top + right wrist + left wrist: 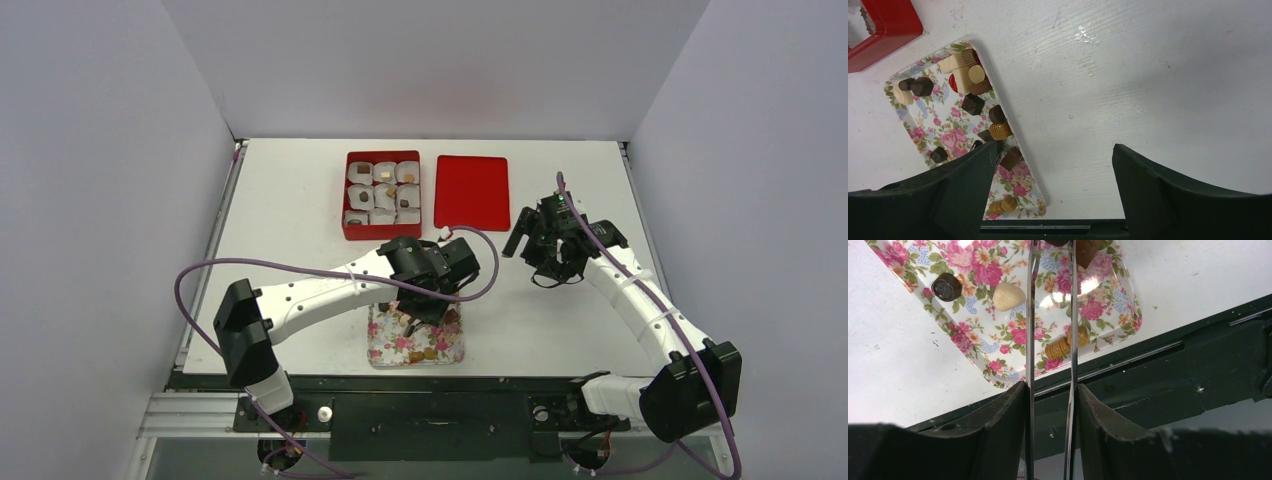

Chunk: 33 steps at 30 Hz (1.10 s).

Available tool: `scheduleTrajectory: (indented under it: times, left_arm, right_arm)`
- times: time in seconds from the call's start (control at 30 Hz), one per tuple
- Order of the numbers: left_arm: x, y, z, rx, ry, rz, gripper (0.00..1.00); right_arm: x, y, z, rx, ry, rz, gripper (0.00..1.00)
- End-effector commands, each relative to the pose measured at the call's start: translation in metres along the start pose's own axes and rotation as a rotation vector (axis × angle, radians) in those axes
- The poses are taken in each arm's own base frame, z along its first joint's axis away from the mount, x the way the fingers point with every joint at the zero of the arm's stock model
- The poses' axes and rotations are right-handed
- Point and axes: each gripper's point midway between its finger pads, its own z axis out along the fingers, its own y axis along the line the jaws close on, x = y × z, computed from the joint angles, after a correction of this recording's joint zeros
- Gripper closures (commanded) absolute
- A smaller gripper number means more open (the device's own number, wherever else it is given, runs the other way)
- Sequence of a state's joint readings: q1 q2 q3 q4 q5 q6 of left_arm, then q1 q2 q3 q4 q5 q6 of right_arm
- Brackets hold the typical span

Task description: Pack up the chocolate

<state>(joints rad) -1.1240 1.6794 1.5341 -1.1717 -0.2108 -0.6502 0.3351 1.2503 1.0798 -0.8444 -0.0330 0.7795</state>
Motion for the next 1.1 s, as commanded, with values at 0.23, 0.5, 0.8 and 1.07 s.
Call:
scheduleTrajectory:
  times: [0.23, 0.5, 0.8, 1.07]
  left_arm:
    - [-0.003, 0.01, 0.001, -0.027, -0.014, -0.021, 0.64]
    - [-0.004, 0.008, 0.008, -0.026, -0.003, -0.007, 0.64]
    - [-0.005, 0.008, 0.009, -0.027, -0.001, -0.004, 0.66]
    - [-0.006, 0.012, 0.006, -0.036, -0.004, -0.006, 0.7]
  right_arm:
    - [-0.009, 0.005, -0.001, -0.022, -0.04, 0.005, 0.19]
    - [-0.009, 0.005, 0.0, -0.021, -0.039, 0.001, 0.19]
    - [-0.01, 0.006, -0.001, -0.025, -0.039, -0.001, 0.19]
    - [-0.011, 0.008, -0.001, -0.027, -0.037, -0.004, 0.19]
